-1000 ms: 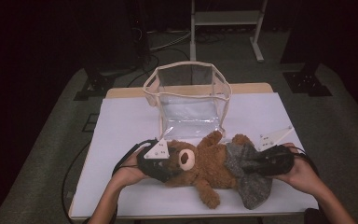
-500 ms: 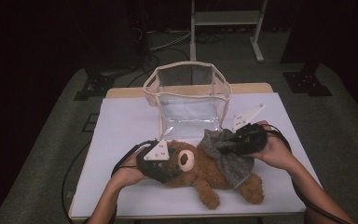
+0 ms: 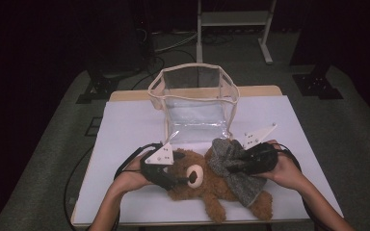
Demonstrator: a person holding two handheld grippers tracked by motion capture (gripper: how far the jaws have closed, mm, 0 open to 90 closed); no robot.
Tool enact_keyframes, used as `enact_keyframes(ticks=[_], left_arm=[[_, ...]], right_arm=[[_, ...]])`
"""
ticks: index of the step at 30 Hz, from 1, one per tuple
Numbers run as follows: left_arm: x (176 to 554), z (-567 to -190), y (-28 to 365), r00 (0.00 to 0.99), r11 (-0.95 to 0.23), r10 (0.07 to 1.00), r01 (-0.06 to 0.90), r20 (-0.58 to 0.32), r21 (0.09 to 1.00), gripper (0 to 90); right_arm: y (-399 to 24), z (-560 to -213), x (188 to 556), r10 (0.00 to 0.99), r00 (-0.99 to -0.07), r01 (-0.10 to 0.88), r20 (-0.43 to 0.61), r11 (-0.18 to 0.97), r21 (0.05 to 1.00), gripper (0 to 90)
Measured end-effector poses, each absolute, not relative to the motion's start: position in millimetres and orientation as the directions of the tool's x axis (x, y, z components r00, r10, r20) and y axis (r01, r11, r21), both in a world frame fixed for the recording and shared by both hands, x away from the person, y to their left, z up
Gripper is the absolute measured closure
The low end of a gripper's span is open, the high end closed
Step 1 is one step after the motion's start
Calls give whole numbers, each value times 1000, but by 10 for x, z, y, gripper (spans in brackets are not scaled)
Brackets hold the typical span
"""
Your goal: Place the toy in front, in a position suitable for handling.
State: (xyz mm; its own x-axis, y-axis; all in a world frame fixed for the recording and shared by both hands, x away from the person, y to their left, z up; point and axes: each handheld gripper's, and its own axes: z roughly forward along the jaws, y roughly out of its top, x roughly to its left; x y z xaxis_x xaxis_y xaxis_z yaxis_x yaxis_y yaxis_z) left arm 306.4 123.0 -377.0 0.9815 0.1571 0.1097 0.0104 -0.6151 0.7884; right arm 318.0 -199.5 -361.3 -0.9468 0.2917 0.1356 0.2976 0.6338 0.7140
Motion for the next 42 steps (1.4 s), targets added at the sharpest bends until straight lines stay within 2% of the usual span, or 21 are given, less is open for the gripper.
enact_keyframes(ticks=[8, 14, 18, 24, 33, 35, 37, 42], left_arm=[[3070, -3801, 1233, 983, -635, 138, -4, 118, 773, 274], [3041, -3799, 1246, 979, -652, 142, -19, 147, 758, 274], [3030, -3801, 1245, 980, -649, 129, -32, 151, 760, 274], [3023, -3791, 1237, 980, -657, 123, -39, 159, 753, 274], [3044, -3797, 1239, 980, -649, 130, -31, 151, 760, 273], [3044, -3799, 1231, 981, -651, 124, -32, 148, 758, 273], [3043, -3796, 1224, 981, -654, 126, -32, 150, 756, 273], [3030, -3794, 1216, 980, -658, 123, -36, 155, 752, 273]], right_arm=[[-1700, -3456, 3332, 273, -957, 261, 96, 673, 692, 724], [-1359, -3562, 3503, 268, -960, 260, 86, 724, 639, 725], [-1587, -3561, 3503, 290, -951, 282, 103, 687, 670, 728], [-2156, -3616, 3459, 386, -910, 371, 152, 593, 715, 730], [-2839, -3797, 3396, 519, -831, 495, 200, 526, 691, 731], [-2870, -3773, 3376, 518, -827, 503, 217, 510, 698, 731], [-2804, -3689, 3355, 508, -840, 477, 191, 522, 707, 731], [-2402, -3455, 3401, 432, -893, 380, 122, 582, 719, 731]])
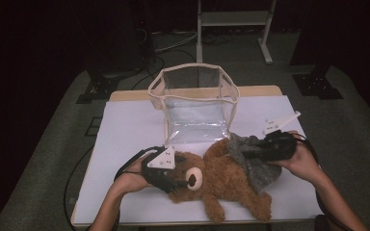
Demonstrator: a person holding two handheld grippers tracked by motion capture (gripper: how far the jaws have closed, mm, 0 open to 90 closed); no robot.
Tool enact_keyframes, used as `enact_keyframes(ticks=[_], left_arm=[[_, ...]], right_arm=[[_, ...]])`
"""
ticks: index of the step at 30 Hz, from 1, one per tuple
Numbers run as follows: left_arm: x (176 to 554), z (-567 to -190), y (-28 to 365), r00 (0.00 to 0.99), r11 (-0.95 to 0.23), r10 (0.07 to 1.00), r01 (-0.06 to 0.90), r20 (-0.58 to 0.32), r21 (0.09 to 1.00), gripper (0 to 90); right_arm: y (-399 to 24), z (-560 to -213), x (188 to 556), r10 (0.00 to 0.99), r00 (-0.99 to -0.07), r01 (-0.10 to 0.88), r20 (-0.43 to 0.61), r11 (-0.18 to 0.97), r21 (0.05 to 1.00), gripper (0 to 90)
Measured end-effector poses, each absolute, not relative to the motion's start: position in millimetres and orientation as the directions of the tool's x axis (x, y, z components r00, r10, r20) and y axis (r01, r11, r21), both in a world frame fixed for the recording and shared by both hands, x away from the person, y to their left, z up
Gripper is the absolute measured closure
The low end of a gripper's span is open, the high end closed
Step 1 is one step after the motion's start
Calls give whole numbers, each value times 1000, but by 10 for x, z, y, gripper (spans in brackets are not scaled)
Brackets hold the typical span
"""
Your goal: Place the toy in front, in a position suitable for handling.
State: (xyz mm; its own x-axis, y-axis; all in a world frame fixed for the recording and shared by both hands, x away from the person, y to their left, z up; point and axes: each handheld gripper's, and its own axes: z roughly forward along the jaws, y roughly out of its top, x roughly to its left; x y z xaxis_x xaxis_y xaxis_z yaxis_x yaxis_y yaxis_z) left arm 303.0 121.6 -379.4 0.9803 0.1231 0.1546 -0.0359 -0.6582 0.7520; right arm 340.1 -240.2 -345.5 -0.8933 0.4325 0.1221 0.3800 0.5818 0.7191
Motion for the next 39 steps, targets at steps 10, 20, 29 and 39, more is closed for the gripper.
enact_keyframes(ticks=[10, 20, 29, 39], left_arm=[[2998, -3785, 1198, 978, -666, 113, -56, 174, 744, 273], [3026, -3795, 1211, 979, -657, 127, -36, 157, 753, 272], [3058, -3805, 1214, 979, -643, 144, -18, 143, 765, 272], [3103, -3807, 1218, 974, -629, 177, 2, 141, 778, 272]], right_arm=[[-1517, -3560, 3703, 335, -937, 318, 101, 695, 645, 728], [-2113, -3689, 3721, 442, -884, 426, 153, 625, 654, 732], [-2857, -3778, 3459, 553, -813, 518, 182, 545, 659, 732], [-2847, -3592, 3237, 516, -843, 459, 153, 540, 706, 732]])
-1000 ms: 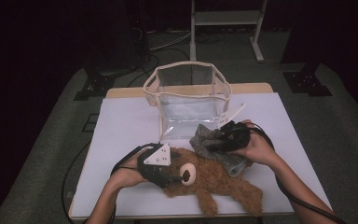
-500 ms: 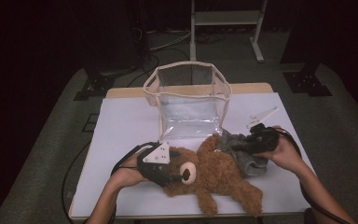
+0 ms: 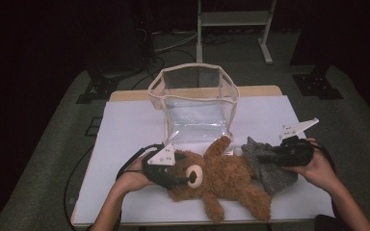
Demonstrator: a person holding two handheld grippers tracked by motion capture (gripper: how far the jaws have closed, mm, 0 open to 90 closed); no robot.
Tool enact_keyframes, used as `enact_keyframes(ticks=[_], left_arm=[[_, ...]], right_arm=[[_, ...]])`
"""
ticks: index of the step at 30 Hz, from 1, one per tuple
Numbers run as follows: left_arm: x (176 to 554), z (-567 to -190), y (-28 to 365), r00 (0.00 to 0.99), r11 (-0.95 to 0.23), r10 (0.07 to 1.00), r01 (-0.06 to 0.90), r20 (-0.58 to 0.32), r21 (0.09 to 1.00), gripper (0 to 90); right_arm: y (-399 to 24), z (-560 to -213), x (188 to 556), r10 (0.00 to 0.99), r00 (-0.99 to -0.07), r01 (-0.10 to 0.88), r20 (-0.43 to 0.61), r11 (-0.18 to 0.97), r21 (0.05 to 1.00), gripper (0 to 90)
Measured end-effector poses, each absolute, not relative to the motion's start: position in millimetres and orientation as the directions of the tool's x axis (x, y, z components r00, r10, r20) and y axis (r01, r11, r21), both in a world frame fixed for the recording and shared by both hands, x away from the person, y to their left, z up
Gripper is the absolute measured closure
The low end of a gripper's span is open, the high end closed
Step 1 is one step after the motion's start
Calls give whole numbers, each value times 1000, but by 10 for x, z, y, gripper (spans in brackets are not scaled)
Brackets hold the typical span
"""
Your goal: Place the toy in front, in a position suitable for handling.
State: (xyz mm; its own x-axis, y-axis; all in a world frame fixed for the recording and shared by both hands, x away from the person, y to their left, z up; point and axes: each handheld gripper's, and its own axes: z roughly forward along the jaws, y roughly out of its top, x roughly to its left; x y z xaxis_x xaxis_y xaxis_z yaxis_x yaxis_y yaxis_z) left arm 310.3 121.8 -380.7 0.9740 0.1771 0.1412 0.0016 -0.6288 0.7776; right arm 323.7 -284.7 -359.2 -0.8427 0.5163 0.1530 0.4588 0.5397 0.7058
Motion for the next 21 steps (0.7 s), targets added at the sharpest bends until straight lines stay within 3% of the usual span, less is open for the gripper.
enact_keyframes(ticks=[8, 17, 21], left_arm=[[3177, -3787, 1295, 944, -590, 296, 59, 147, 806, 311], [3198, -3791, 1291, 942, -581, 303, 62, 144, 812, 300], [3198, -3793, 1290, 943, -581, 305, 70, 136, 811, 297]], right_arm=[[-2449, -3486, 3107, 417, -905, 344, 85, 599, 723, 731], [-2764, -3948, 3222, 490, -844, 480, 218, 510, 713, 737], [-2886, -4001, 3194, 513, -826, 508, 233, 500, 701, 737]])
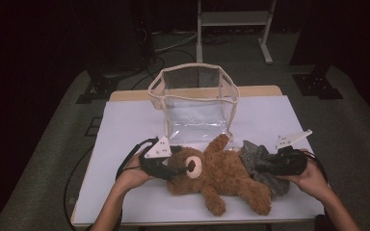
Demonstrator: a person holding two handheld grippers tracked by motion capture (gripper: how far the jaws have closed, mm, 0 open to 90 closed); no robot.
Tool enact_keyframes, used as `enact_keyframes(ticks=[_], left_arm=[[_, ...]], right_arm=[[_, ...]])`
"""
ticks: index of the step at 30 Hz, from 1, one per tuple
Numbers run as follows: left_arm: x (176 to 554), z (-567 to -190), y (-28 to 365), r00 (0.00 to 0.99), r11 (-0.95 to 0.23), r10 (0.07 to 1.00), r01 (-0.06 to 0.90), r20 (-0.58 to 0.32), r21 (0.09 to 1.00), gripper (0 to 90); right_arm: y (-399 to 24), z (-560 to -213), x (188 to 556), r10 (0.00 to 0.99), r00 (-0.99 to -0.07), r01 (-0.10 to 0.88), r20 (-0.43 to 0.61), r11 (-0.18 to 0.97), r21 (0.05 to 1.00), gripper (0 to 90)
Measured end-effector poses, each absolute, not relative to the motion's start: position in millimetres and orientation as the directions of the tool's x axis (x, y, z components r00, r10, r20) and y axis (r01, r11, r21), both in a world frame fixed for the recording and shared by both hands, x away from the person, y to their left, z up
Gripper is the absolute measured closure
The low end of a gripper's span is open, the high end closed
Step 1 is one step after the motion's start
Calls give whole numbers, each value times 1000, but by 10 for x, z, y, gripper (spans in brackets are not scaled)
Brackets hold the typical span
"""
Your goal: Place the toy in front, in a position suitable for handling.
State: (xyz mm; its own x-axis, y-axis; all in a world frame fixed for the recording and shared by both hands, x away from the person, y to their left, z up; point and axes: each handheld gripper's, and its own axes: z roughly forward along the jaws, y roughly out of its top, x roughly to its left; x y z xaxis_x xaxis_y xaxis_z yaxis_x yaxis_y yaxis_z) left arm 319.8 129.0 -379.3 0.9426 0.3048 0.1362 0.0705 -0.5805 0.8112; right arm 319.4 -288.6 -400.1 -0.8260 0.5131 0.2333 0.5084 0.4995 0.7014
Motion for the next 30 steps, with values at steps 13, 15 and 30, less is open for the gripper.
enact_keyframes(ticks=[13, 15, 30], left_arm=[[3184, -3796, 1283, 947, -590, 290, 65, 136, 805, 292], [3182, -3792, 1287, 948, -593, 286, 63, 137, 803, 293], [3168, -3914, 1294, 960, -667, 240, 54, 145, 743, 281]], right_arm=[[-2547, -3679, 3045, 409, -897, 385, 168, 536, 751, 735], [-2510, -3792, 3084, 407, -895, 399, 185, 541, 740, 735], [-2843, -4003, 3199, 508, -835, 490, 209, 515, 703, 737]])
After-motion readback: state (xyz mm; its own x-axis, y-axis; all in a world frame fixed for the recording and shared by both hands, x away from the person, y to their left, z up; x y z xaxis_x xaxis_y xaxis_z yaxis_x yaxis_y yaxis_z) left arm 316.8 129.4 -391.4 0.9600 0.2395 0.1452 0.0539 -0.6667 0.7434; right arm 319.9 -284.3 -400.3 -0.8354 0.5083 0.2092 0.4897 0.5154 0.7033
